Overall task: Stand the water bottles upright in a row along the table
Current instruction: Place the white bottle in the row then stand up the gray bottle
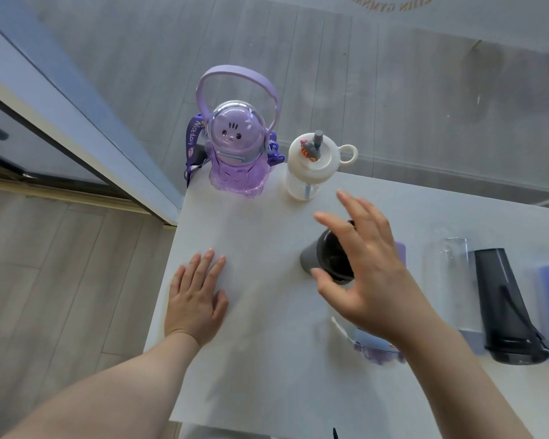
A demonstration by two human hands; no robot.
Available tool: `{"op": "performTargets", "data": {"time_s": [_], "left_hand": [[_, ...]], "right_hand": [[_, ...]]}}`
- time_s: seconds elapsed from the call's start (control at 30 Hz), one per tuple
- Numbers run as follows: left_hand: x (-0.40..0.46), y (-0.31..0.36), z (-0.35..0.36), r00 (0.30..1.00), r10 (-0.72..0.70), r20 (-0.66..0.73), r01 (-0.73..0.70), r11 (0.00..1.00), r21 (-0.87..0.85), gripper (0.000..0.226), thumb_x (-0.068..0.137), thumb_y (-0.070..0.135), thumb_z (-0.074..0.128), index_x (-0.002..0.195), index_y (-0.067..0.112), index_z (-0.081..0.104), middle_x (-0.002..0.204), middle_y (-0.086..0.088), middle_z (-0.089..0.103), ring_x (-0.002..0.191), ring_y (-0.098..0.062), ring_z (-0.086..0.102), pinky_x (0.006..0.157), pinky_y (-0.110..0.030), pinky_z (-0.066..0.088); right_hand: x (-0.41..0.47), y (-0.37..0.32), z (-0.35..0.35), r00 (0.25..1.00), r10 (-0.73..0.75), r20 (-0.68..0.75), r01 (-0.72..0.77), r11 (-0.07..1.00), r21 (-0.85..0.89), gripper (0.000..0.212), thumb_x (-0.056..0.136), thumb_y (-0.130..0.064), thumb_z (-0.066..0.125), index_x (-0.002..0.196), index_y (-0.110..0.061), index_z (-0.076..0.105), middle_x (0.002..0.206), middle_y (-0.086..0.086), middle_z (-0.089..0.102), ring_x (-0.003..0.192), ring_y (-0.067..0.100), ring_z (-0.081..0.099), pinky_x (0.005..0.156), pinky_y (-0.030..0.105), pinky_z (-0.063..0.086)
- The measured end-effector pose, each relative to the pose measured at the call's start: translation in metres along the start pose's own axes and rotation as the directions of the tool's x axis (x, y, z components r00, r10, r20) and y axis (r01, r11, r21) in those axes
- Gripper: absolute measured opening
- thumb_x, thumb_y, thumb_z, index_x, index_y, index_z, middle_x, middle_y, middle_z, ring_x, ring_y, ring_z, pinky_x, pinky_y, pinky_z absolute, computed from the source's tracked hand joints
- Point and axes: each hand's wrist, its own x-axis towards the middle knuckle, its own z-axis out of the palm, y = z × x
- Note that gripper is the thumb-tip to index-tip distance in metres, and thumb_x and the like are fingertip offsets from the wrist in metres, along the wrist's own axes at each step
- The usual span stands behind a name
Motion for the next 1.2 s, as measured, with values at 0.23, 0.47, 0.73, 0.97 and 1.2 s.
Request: {"op": "performTargets", "data": {"time_s": [0.23,0.47,0.73,0.97,1.2], "left_hand": [[0.0,0.0,0.0,1.0,-0.001,0.002,0.001,1.0,0.005,0.061,0.087,0.035,0.033,0.147,0.025,0.034,0.157,0.001,0.028,0.146,-0.019,0.018,0.119,-0.04,0.01],[0.0,-0.001,0.001,1.0,-0.001,0.001,0.001,1.0,0.009,0.061,0.087,0.035,0.033,0.147,0.025,0.033,0.157,0.001,0.028,0.146,-0.019,0.019,0.119,-0.042,0.013],[0.0,0.0,0.0,1.0,-0.005,-0.008,0.005,1.0,0.001,0.061,0.087,0.035,0.033,0.147,0.025,0.034,0.157,0.001,0.029,0.146,-0.019,0.02,0.119,-0.041,0.012],[0.0,0.0,0.001,1.0,-0.007,-0.011,0.007,1.0,0.003,0.061,0.087,0.035,0.033,0.147,0.025,0.035,0.156,0.001,0.029,0.146,-0.019,0.02,0.119,-0.04,0.01],[0.0,0.0,0.0,1.0,-0.003,-0.011,0.003,1.0,0.003,0.061,0.086,0.034,0.033,0.146,0.024,0.036,0.156,0.0,0.03,0.146,-0.019,0.02,0.119,-0.041,0.011]], "right_hand": [[-0.005,0.005,0.015,0.991,0.097,-0.092,-0.104,0.992,-0.075,0.072,0.076,-0.029,0.076,0.138,-0.01,0.045,0.14,0.012,0.045,0.122,0.029,0.047,0.097,0.035,0.043],[0.016,0.024,0.01,0.955,0.22,-0.198,-0.24,0.967,-0.083,0.07,0.078,-0.024,0.071,0.14,-0.011,0.04,0.136,0.012,0.042,0.116,0.032,0.047,0.081,0.042,0.05],[0.07,0.067,-0.003,0.928,0.245,-0.282,-0.283,0.954,-0.103,0.069,0.08,-0.023,0.07,0.14,-0.008,0.038,0.14,0.015,0.039,0.121,0.034,0.044,0.084,0.043,0.048],[0.101,0.084,-0.007,0.938,0.193,-0.288,-0.228,0.969,-0.094,0.071,0.083,-0.022,0.067,0.143,-0.005,0.035,0.143,0.018,0.036,0.122,0.038,0.044,0.101,0.042,0.039],[0.102,0.086,-0.006,0.937,0.199,-0.287,-0.233,0.968,-0.09,0.075,0.084,-0.024,0.067,0.148,-0.008,0.032,0.148,0.017,0.033,0.13,0.037,0.041,0.105,0.044,0.04]]}}
